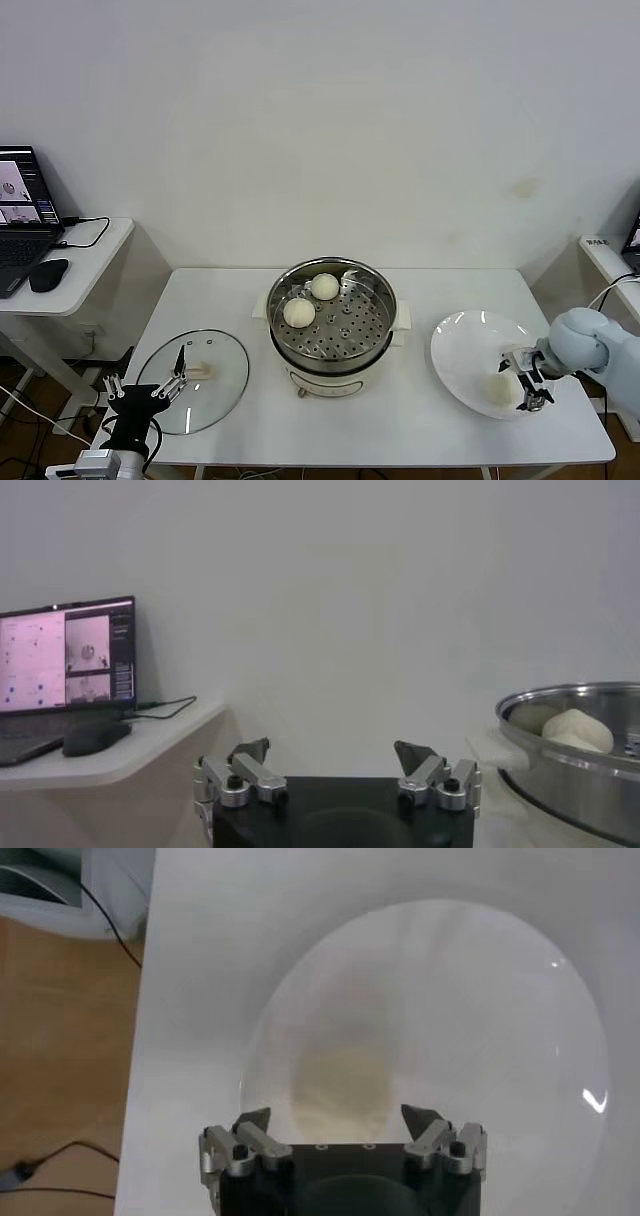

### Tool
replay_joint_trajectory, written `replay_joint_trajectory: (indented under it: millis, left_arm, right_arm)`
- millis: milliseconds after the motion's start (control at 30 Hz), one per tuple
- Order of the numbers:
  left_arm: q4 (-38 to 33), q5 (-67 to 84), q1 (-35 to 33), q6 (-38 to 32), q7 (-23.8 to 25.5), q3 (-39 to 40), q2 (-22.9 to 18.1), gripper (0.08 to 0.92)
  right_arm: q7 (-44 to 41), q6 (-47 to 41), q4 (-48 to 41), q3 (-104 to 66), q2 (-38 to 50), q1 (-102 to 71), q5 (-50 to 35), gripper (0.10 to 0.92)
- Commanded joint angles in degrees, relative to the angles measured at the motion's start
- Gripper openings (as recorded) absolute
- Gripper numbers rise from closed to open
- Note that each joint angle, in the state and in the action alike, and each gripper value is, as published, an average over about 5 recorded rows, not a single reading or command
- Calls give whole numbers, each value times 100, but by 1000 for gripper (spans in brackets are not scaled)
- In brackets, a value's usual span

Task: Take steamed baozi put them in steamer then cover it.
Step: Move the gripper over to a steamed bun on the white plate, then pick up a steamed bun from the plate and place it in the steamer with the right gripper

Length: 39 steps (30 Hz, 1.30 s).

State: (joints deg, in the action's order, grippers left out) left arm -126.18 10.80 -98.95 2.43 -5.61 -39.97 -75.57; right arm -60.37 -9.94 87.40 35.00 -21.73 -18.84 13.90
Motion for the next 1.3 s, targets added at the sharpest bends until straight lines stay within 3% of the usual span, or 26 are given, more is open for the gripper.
replay_joint_trajectory:
  millis: [33,367,867,1100,1300]
  left_arm:
    - [-3,-3,-2,-2,1,4,0,823]
    - [-18,-14,7,-6,-3,33,-2,823]
    - [-33,-7,62,-7,-1,55,65,823]
    - [-92,6,27,-5,1,36,93,823]
    - [-165,-4,22,-2,-2,40,45,823]
  right_arm:
    - [23,-25,-163,-130,-118,-175,65,741]
    - [-2,-82,-117,-211,-115,37,-89,597]
    - [-312,-155,15,787,84,2819,-1121,585]
    - [-279,-226,-50,2247,-595,5176,-1863,585]
    - [17,-285,241,3035,-1598,6202,-2534,585]
